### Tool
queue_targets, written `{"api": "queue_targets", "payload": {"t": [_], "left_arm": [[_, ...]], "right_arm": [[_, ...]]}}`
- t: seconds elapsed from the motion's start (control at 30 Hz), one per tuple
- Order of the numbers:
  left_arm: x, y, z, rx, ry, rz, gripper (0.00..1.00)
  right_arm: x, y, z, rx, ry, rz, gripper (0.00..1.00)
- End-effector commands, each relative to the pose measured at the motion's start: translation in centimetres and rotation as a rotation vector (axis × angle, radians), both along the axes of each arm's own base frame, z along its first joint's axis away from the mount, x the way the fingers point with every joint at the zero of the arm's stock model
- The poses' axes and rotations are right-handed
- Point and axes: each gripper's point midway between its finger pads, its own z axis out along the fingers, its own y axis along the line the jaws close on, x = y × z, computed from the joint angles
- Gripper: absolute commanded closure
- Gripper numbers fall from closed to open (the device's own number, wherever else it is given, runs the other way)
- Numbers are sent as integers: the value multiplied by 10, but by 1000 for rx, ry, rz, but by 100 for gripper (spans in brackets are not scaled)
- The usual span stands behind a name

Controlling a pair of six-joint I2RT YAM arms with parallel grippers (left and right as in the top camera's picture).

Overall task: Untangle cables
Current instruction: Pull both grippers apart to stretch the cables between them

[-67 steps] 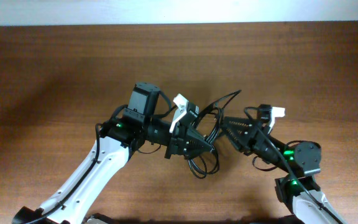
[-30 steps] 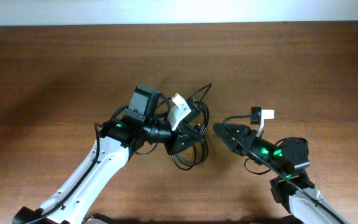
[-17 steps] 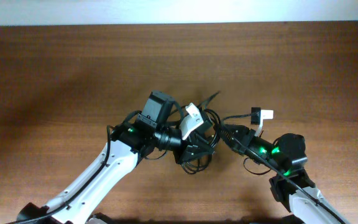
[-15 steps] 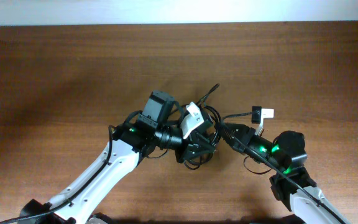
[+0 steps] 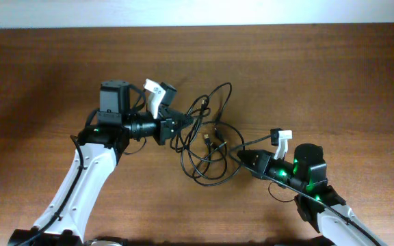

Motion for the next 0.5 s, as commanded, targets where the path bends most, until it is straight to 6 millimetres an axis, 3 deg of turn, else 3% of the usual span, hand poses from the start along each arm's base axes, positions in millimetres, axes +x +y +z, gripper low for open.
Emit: {"api": "queue_targets", "payload": {"t": [0.0, 0.03, 0.1, 0.17, 0.27, 0.37, 0.47], "left_arm": [[20, 11, 23, 4, -104, 71, 100], [33, 20, 35, -34, -113, 126, 100], [70, 65, 83, -158, -162, 313, 100], [83, 106, 109, -228, -184, 417, 100], [80, 143, 90, -231, -69, 502, 100], [81, 166, 59, -167, 47, 637, 100], [76, 156, 47, -161, 122, 624, 100]], "right_arm": [[0, -14, -21, -79, 51, -61, 96], [1, -20, -25, -85, 71, -82, 96], [13, -40, -17, -64, 55, -151, 96], [32, -67, 11, -21, -13, -229, 96], [49, -105, 38, -71, -73, -320, 96], [51, -134, 39, -170, -16, -380, 96], [49, -136, 45, -189, 4, -369, 96]]}}
